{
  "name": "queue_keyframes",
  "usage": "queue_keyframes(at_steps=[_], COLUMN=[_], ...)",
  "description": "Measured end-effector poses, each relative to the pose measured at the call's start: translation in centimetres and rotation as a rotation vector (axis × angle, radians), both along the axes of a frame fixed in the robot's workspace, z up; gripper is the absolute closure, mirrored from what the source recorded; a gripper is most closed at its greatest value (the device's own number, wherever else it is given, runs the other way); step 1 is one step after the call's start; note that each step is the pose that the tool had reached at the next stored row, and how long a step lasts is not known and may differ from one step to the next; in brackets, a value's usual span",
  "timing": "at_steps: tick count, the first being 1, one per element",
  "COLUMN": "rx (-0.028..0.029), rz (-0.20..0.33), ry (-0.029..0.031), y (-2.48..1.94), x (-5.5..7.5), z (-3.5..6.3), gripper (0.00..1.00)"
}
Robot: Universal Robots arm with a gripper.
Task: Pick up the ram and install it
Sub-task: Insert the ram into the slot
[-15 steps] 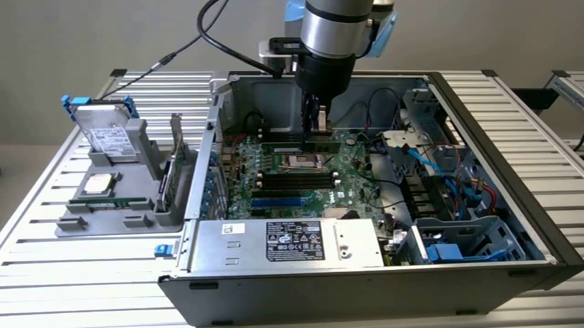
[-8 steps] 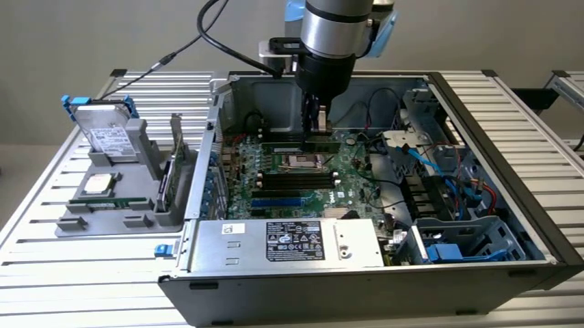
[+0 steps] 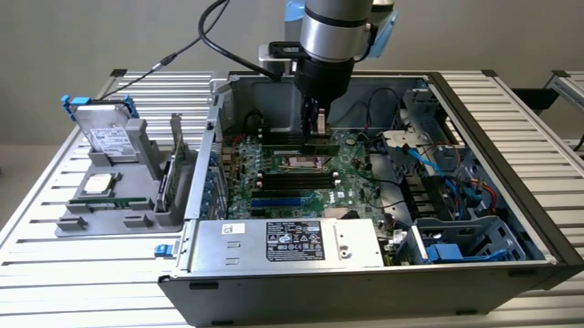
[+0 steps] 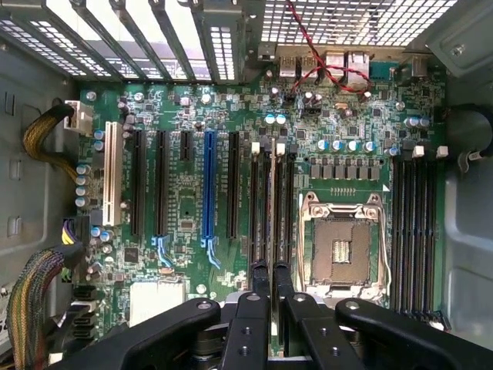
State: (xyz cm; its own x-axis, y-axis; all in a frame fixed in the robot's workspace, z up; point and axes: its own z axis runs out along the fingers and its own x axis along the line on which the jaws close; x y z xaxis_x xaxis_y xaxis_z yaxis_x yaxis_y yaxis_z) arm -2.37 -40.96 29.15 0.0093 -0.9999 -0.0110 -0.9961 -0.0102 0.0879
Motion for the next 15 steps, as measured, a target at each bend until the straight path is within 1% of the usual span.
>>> queue_keyframes(at_steps=[2,15], rx=[-0.0011,-0.0028], rz=[0.0,0.0], ry=[0.0,0.0002], y=[0.0,0.0], x=[0.0,-0.2], z=[-0.35,-2.72], gripper=[0.87,0.87])
